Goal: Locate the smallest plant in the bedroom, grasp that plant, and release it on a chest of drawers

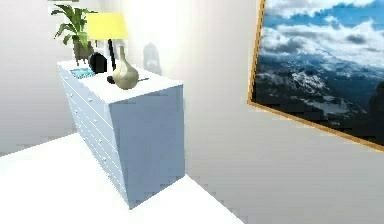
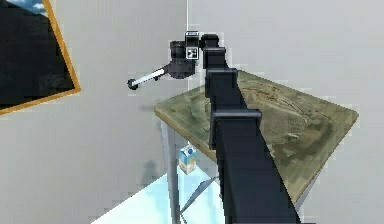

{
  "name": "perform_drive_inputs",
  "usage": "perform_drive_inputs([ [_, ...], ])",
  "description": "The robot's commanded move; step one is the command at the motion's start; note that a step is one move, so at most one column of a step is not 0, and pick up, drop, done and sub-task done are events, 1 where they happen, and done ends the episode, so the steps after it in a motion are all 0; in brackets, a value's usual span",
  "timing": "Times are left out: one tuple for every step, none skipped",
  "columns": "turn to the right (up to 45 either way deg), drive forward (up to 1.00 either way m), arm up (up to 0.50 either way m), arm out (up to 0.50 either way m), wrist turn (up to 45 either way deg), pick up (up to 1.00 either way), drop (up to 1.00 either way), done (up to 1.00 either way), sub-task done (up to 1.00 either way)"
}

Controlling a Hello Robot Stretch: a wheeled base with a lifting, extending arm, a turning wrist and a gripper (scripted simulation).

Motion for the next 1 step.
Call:
perform_drive_inputs([
  [0.0,0.00,0.00,0.00,45.0,0.00,0.00,0.00,0.00],
])
